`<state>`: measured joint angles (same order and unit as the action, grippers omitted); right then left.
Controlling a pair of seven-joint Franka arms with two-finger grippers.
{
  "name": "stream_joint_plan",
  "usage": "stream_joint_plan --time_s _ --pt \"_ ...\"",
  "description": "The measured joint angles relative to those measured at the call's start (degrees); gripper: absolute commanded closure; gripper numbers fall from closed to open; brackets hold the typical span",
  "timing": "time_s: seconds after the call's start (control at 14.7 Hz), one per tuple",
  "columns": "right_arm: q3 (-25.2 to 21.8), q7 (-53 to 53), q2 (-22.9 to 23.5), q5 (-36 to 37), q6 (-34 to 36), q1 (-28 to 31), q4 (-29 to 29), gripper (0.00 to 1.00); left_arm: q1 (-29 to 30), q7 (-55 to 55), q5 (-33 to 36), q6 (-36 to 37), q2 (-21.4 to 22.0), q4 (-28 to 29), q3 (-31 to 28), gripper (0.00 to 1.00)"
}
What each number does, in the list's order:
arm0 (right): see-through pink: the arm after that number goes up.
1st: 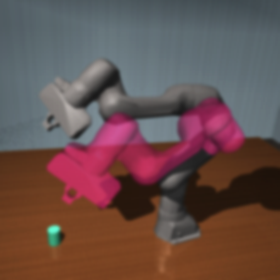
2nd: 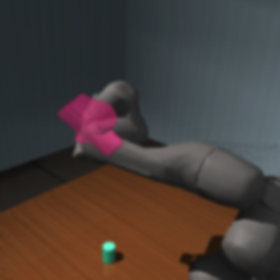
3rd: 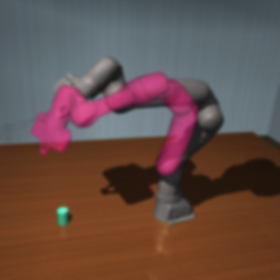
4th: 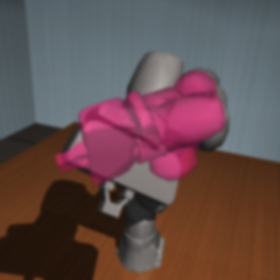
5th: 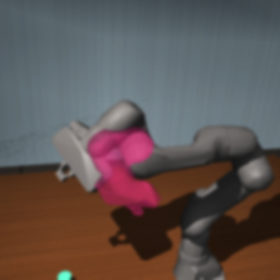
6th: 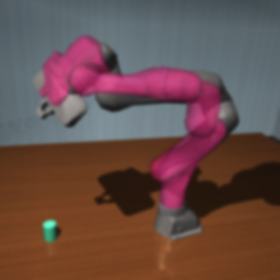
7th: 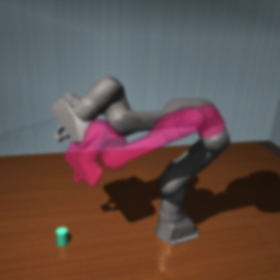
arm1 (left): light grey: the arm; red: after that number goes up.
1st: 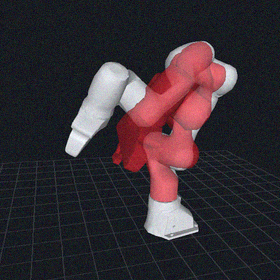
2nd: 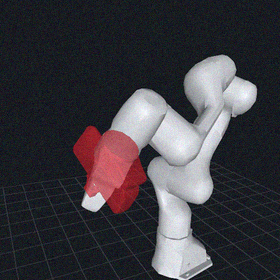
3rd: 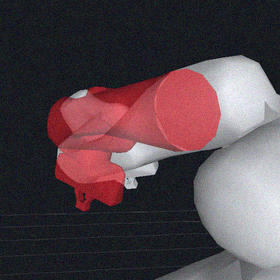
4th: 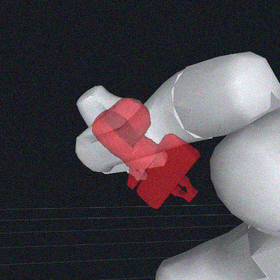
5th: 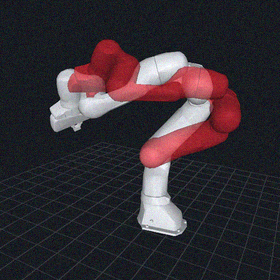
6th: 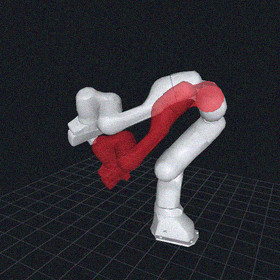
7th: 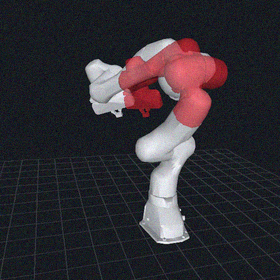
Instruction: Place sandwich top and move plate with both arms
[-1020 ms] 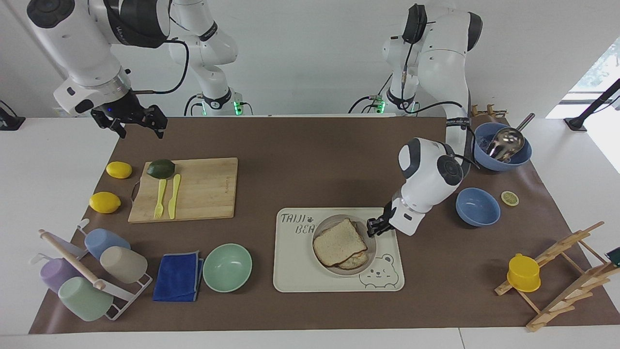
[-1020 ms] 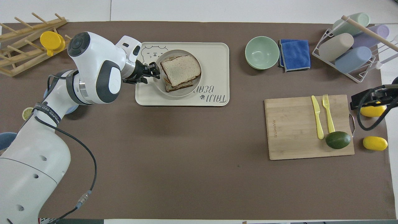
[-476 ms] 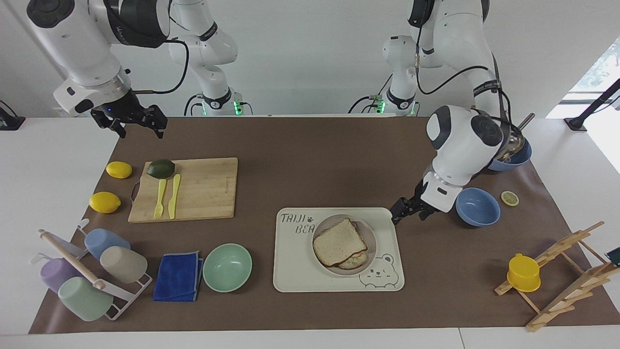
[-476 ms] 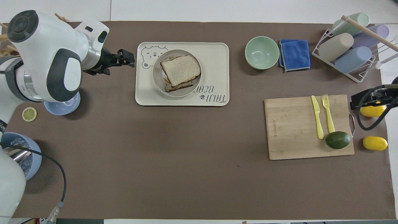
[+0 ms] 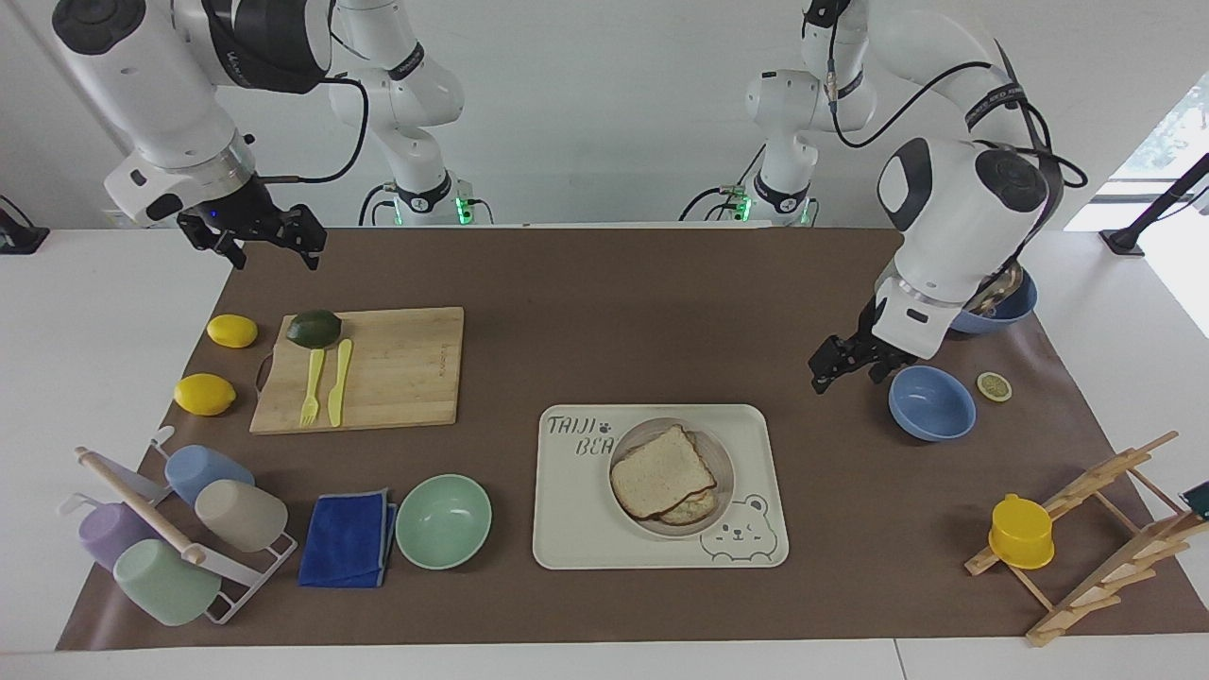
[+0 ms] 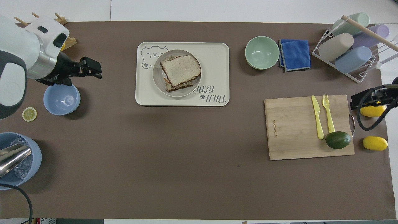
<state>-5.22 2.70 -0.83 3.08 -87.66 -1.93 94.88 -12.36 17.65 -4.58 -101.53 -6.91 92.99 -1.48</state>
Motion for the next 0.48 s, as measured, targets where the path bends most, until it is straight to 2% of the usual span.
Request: stream_joint_plan --time_s 0.27,0.48 --pt "0.0 0.0 0.0 0.0 0.0 0.0 0.0 0.00 0.0 -1.3 1.6 7.7 9.6 6.7 0.0 0.00" --pt "0.0 0.0 0.0 0.0 0.0 0.0 0.0 0.00 0.0 -5.2 1.7 9.9 12.9 11.3 0.0 0.00"
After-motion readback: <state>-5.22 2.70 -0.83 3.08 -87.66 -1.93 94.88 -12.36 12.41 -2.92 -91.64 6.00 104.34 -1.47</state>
